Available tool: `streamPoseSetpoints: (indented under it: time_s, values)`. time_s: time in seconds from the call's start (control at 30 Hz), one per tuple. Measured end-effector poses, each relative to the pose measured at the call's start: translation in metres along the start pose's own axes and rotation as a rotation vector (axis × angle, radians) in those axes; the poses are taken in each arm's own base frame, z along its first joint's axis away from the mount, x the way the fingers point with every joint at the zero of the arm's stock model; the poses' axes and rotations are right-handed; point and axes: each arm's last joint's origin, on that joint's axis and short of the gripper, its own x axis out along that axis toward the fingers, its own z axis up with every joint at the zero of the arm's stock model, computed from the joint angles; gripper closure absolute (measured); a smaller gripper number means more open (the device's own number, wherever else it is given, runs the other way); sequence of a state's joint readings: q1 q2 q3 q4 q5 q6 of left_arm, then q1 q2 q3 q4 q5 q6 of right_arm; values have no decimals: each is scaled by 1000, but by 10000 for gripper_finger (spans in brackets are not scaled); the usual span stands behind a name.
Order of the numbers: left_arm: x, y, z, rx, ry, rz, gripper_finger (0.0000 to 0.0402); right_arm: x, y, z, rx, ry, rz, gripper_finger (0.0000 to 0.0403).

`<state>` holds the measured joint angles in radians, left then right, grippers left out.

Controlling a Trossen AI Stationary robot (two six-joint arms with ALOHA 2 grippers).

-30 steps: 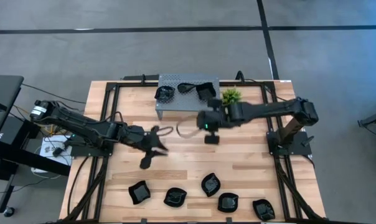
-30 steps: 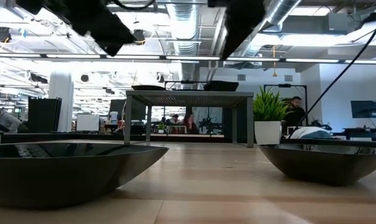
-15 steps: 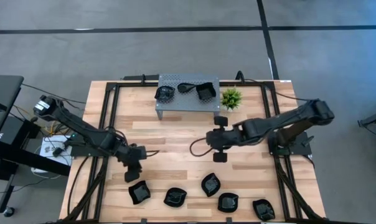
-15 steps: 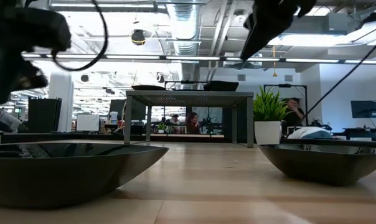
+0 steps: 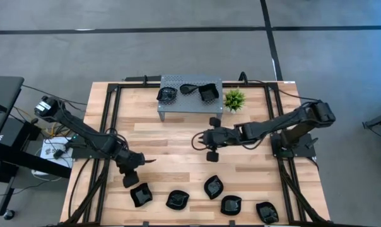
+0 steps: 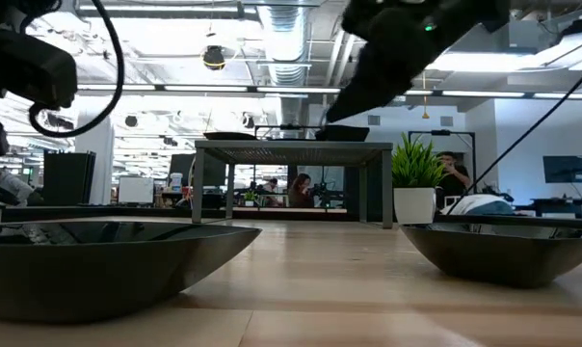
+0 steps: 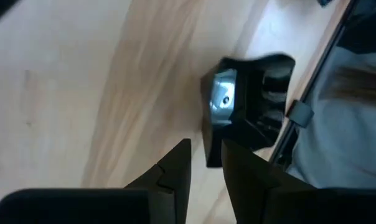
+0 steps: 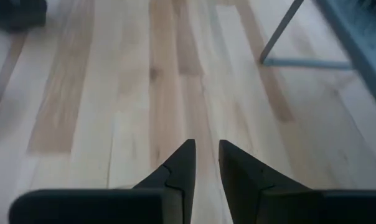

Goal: Pick & Place Mini shaped plates
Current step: Stack the distorted square plate on top of the distorted square plate on the shelf

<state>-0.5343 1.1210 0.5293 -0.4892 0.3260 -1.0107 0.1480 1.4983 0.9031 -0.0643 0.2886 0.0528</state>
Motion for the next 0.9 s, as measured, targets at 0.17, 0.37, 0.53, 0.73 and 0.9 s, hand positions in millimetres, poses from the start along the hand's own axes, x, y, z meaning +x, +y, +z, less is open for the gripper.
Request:
streamPoseSetpoints:
  time_s: [0.17, 0.37, 0.53, 0.73, 0.9]
  values:
    - [4, -7, -6, 54, -8, -13, 312, 20, -10, -1, 30, -24, -36, 337]
    - [21, -8, -8, 70, 27, 39, 312, 26, -23, 0, 74, 23, -49, 337]
    - [36, -3, -6, 53, 67, 103, 311, 25, -22, 8, 48, -43, 62, 337]
    - [48, -2, -3, 49, 75, 116, 311, 25, -23, 14, -94, -125, 200, 337]
    - [46, -4, -3, 34, 80, 89, 311, 25, -23, 15, -137, -146, 245, 337]
